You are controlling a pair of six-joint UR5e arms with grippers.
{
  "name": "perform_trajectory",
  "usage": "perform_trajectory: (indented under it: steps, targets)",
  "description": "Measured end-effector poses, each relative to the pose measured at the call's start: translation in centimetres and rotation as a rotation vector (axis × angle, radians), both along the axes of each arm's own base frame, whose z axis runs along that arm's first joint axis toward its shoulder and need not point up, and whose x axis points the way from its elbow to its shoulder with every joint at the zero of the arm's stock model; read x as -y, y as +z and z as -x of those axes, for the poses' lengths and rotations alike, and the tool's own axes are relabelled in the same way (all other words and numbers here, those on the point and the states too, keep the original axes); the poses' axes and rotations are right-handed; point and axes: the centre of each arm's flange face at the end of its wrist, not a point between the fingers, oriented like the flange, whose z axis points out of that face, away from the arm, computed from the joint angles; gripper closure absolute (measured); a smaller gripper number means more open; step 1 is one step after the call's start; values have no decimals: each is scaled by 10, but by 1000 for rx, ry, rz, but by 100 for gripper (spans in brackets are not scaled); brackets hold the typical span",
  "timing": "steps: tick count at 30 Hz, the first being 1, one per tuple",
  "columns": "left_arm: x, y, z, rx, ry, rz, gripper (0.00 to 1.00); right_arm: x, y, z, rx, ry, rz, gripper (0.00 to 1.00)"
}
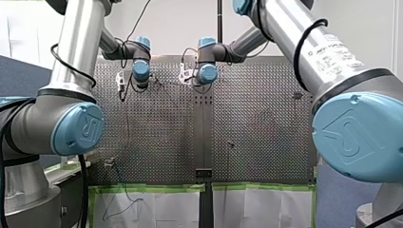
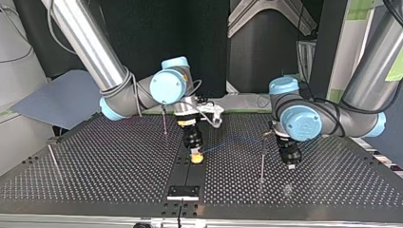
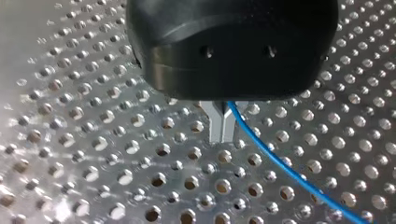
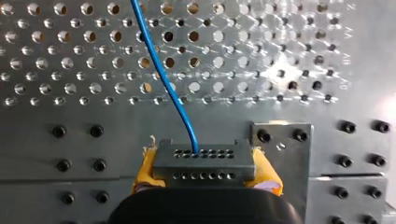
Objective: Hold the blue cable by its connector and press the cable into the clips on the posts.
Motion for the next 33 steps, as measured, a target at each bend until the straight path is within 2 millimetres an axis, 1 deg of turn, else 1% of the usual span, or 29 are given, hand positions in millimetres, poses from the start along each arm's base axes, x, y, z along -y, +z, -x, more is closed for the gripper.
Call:
perform_trajectory:
  steps: [4,8,17,18,19,20,21,22,23,28,30,33]
  targets:
    - [-2,-2,-3,-10,0,1,100,5,-1,-3,1,-4,3,100]
    - [-2,-2,-3,-13,0,2,100,9,0,-3,2,-11,6,100]
    - [-1,-3,-1,-25,-4,18,100,7,-1,-5,0,-6,8,100]
    - [0,-3,0,-30,-4,20,69,7,-1,-6,0,-6,8,100]
    - [0,-4,1,-37,-4,24,69,7,0,-6,0,-5,8,100]
    - [0,-5,2,-42,-4,27,46,6,0,-6,0,-5,8,100]
    - [0,-5,2,-47,-3,30,21,6,0,-6,-1,-5,8,100]
    - [-1,-6,3,-55,-1,34,21,6,0,-6,-1,-5,8,100]
    - [-1,-6,4,-61,-1,37,0,6,0,-6,-1,-4,8,100]
    - [-1,-6,11,-96,4,57,0,5,0,-6,-3,-3,6,100]
    - [-2,-3,14,-101,9,67,0,5,0,-6,-5,-3,4,100]
    - [-2,8,23,-98,22,82,0,4,-1,-6,-6,-2,0,100]
